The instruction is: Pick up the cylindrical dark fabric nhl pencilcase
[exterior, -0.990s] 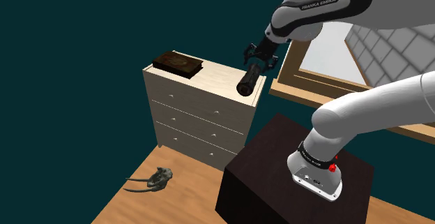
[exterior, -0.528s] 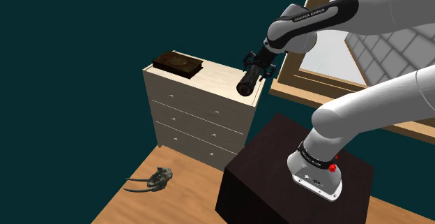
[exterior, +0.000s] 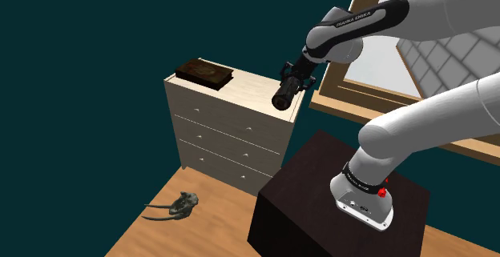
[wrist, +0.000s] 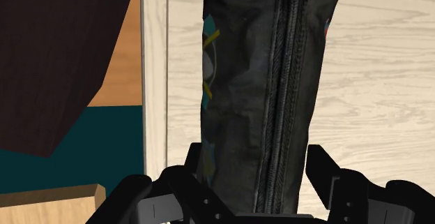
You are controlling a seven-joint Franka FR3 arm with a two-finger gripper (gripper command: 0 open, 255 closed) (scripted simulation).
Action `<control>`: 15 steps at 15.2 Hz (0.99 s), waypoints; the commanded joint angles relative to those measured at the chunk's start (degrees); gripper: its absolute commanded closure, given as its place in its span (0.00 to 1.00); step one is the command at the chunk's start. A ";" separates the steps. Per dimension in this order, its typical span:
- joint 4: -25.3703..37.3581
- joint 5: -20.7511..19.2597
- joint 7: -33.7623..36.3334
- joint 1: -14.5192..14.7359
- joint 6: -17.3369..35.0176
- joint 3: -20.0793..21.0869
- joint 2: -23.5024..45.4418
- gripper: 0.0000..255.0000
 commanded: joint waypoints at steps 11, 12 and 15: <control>3.30 -1.84 1.87 -1.14 -6.65 0.15 -3.30 1.00; 3.83 -2.06 2.11 -1.27 -7.56 0.16 -3.70 1.00; 5.48 -2.67 2.80 -1.59 -10.23 0.15 -4.75 1.00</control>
